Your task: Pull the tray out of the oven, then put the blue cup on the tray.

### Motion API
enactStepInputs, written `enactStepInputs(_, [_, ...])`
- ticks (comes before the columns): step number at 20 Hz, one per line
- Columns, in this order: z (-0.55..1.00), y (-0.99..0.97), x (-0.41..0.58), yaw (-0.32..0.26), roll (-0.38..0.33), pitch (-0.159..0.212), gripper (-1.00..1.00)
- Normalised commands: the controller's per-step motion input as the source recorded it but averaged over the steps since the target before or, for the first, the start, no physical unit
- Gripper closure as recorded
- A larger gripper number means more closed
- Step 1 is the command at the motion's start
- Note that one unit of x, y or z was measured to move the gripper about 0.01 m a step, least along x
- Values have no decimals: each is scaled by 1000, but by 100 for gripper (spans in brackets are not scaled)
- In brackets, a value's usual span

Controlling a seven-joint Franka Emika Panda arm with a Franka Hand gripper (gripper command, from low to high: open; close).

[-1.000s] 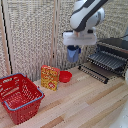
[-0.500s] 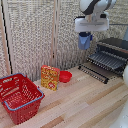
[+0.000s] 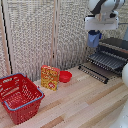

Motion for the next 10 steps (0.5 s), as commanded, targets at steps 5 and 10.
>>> enactStepInputs(5, [0,-823,105,-126,0,70,100])
enactStepInputs(10, [0,-819,177,-104,0,151,100])
